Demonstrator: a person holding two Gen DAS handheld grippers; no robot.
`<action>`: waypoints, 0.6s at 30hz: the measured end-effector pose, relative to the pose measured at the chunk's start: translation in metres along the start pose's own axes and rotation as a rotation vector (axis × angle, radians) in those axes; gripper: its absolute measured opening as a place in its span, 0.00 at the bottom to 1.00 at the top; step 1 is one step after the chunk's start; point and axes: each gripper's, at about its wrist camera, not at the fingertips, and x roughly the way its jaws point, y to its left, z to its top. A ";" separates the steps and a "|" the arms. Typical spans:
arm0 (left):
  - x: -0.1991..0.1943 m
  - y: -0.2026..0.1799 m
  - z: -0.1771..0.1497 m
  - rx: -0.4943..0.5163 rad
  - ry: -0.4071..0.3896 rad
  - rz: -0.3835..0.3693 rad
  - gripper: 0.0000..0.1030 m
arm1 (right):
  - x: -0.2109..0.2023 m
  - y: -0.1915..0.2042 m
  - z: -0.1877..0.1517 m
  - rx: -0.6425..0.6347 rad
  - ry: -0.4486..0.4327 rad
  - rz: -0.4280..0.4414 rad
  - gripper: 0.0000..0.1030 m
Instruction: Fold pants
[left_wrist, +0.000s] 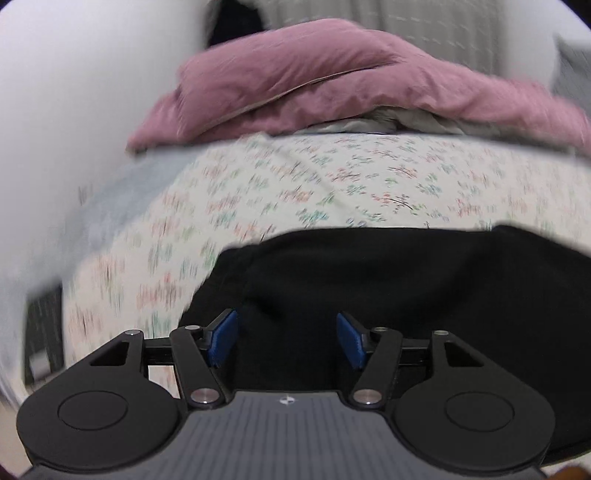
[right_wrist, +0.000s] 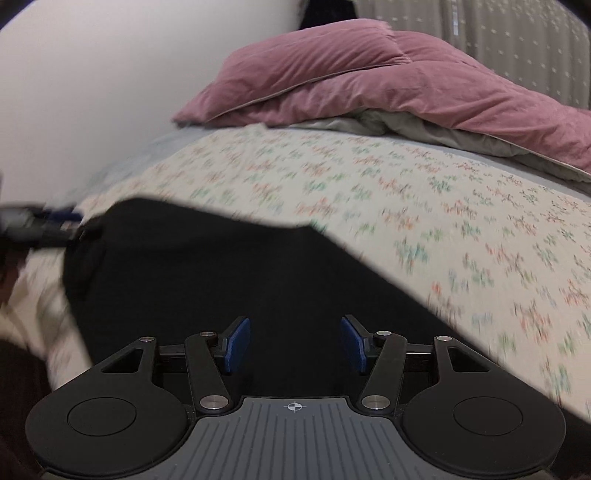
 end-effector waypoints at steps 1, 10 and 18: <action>0.000 0.014 -0.001 -0.070 0.023 -0.027 0.80 | -0.008 0.006 -0.007 -0.021 0.000 0.003 0.53; 0.005 0.050 -0.014 -0.350 0.111 -0.122 0.63 | -0.034 0.035 -0.046 -0.109 0.032 0.076 0.53; -0.008 0.042 -0.008 -0.338 -0.037 -0.015 0.27 | -0.034 0.047 -0.059 -0.132 0.075 0.126 0.53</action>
